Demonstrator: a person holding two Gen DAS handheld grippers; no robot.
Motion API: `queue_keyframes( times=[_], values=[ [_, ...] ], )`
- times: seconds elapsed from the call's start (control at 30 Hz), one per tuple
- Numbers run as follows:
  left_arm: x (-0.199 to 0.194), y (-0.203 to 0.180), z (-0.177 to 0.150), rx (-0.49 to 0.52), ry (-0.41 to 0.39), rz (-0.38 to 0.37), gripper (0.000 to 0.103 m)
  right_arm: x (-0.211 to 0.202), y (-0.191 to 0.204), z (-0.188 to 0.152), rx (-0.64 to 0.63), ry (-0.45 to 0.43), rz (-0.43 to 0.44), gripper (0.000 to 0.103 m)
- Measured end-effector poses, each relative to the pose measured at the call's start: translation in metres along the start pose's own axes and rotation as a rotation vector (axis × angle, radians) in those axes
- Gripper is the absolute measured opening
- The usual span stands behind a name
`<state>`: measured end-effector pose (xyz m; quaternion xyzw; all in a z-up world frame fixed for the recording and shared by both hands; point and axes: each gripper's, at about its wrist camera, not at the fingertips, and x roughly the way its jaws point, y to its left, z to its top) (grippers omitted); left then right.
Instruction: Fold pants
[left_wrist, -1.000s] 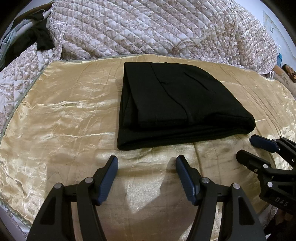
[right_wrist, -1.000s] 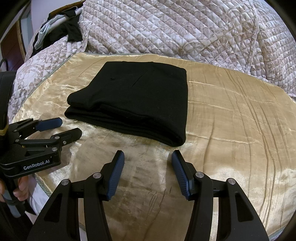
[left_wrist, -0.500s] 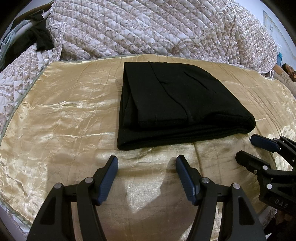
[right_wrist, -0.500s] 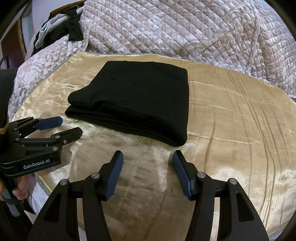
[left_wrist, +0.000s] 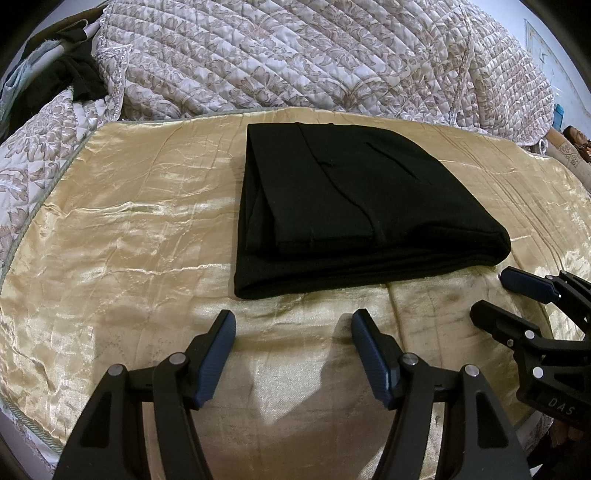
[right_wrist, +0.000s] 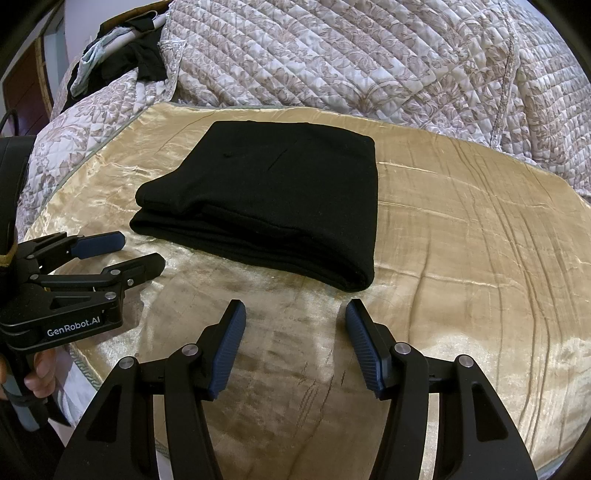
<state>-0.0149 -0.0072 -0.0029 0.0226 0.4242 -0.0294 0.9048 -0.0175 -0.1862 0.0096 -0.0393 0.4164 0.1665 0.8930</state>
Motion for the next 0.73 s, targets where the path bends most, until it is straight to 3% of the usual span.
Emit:
queue_keyframes(
  times=[0.73],
  values=[
    [0.0002, 0.0008, 0.0, 0.002, 0.0, -0.001, 0.068, 0.0004, 0.0023, -0.0004, -0.023, -0.003, -0.009, 0.06]
  ],
)
